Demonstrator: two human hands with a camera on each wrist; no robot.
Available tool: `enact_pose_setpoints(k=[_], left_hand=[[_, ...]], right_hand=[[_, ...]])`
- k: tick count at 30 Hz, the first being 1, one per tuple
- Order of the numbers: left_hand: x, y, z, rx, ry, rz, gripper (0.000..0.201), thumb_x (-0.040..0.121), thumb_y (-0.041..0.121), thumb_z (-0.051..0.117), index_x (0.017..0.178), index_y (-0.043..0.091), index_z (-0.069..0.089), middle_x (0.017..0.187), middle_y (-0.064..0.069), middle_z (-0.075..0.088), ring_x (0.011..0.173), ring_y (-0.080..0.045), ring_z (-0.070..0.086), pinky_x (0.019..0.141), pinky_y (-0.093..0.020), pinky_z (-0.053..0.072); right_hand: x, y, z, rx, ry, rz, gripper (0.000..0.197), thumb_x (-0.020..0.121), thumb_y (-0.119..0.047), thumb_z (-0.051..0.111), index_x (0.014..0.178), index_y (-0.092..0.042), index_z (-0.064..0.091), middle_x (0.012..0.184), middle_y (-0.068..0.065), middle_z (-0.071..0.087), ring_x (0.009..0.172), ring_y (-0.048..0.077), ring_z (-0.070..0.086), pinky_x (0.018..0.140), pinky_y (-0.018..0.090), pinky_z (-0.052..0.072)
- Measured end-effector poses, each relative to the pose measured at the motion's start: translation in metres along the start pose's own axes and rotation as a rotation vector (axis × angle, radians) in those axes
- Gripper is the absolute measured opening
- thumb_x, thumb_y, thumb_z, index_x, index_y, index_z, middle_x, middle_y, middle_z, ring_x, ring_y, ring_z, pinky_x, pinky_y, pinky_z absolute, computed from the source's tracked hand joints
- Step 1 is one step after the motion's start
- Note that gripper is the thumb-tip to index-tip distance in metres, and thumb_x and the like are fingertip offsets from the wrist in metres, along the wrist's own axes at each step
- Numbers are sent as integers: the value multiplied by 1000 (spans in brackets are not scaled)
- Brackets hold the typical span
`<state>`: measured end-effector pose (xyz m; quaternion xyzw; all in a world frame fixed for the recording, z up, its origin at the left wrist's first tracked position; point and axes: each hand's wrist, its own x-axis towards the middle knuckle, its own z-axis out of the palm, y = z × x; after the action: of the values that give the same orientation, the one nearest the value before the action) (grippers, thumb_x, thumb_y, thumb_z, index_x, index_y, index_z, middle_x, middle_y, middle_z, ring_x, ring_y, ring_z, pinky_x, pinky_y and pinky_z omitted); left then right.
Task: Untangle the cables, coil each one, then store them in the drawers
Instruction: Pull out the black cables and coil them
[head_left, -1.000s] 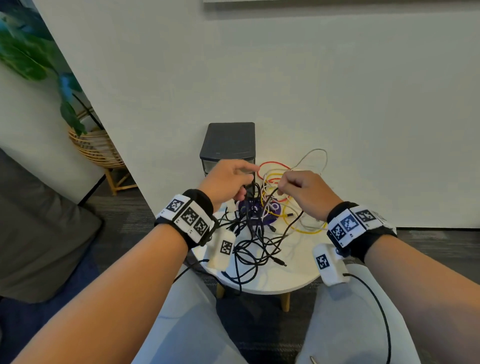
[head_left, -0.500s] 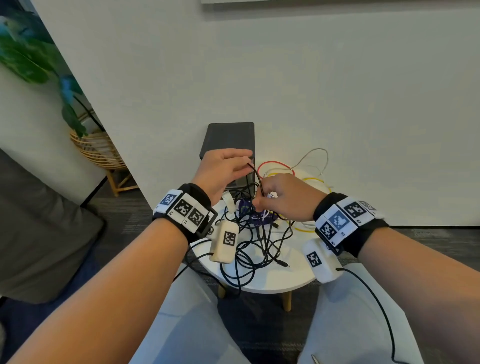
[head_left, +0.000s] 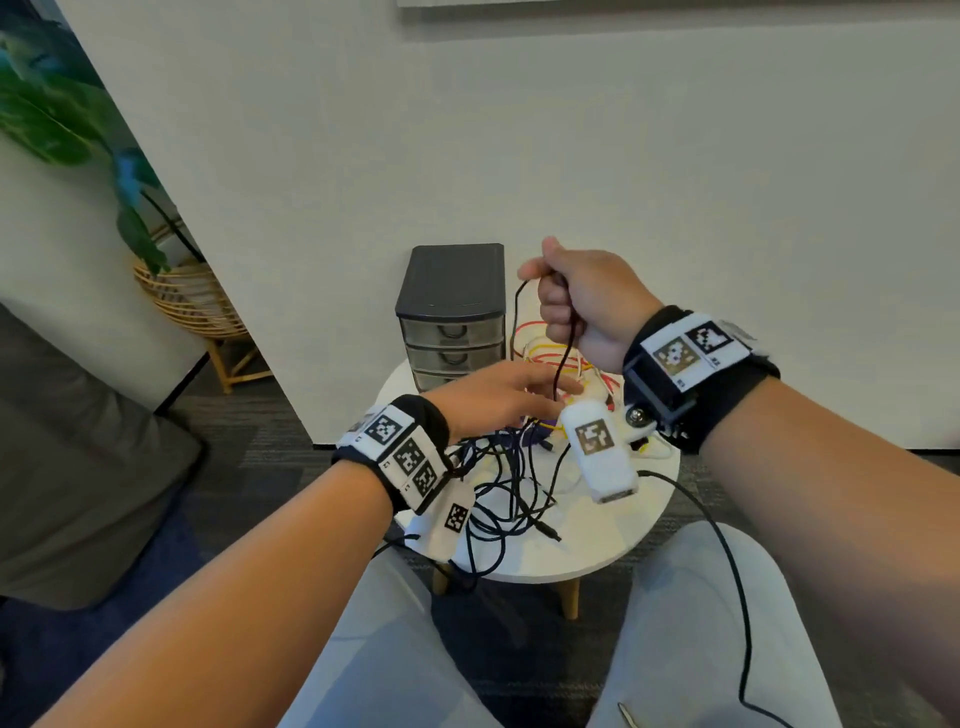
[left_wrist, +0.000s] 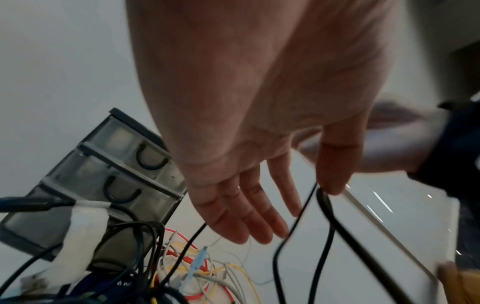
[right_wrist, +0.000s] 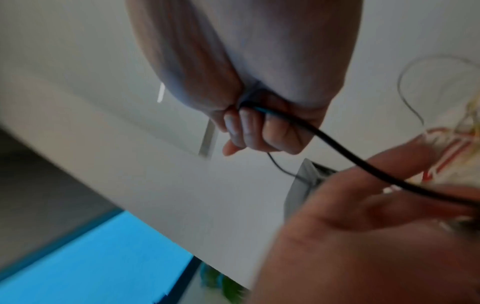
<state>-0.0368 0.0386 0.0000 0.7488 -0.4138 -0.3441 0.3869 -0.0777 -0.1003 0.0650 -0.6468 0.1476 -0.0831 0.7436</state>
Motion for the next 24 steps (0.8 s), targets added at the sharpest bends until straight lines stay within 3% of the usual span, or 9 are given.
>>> enact_pose_setpoints(k=[2,4,5,7,10,14,17,20,24], left_hand=[[1,1,4,79,-5,0,23,105,25,55,113,9,70,97,-9,70,83,-16,58,80,-38,50],[0,3,3,131,36,1,33,106,31,51,90,11,71,79,6,67,73,-9,57,75,-27,46],[0,4,1,138,62,19,35,107,30,50,88,12,73,77,13,68,72,-3,59,75,-20,45],[2,5,-5,70,119,58,37,108,26,48,98,5,76,91,3,76,83,-6,68,79,-18,48],[2,14,-13,-93,243,86,43,109,28,45,103,-5,71,96,-20,76,84,-20,71,82,-28,55],[-1,28,-24,-119,362,132,41,111,25,39,99,3,72,91,-16,77,93,-33,72,96,-45,54],[0,35,-29,-203,481,157,41,111,23,38,108,-3,70,96,-16,78,97,-29,72,91,-31,57],[0,38,-32,-305,540,185,42,111,24,36,117,-4,68,105,-16,77,98,-20,74,83,-19,57],[-3,35,-39,-402,577,200,42,112,29,34,124,4,66,112,-8,77,104,-14,73,92,-24,56]], right_hand=[[-2,-5,-3,72,-44,-33,38,109,-35,39,107,-8,65,60,-3,40,49,11,35,46,22,27],[-5,-6,-8,19,-72,-87,38,108,-31,42,119,-3,65,67,0,50,55,11,45,52,24,34],[-6,-5,-10,-41,-76,-107,39,107,-30,43,121,-1,65,70,1,54,59,12,48,54,25,35],[-6,1,-16,-120,-75,-96,43,107,-35,42,118,-1,67,75,3,59,63,13,52,57,27,35],[-9,20,-31,-116,-68,8,49,106,-40,40,110,-3,72,80,3,63,69,15,56,61,28,39],[-15,47,-43,-340,-95,108,26,94,-31,58,96,-12,75,93,4,67,72,15,55,61,27,38],[-22,58,-44,-467,-216,106,32,74,-30,65,103,-20,78,99,-1,74,81,16,55,67,30,38],[-26,66,-42,-494,-325,62,18,87,-19,69,103,-19,78,87,-5,72,79,16,55,66,25,39],[-24,77,-45,-625,-352,-22,20,99,-15,63,87,-12,78,63,0,59,56,10,47,52,13,36]])
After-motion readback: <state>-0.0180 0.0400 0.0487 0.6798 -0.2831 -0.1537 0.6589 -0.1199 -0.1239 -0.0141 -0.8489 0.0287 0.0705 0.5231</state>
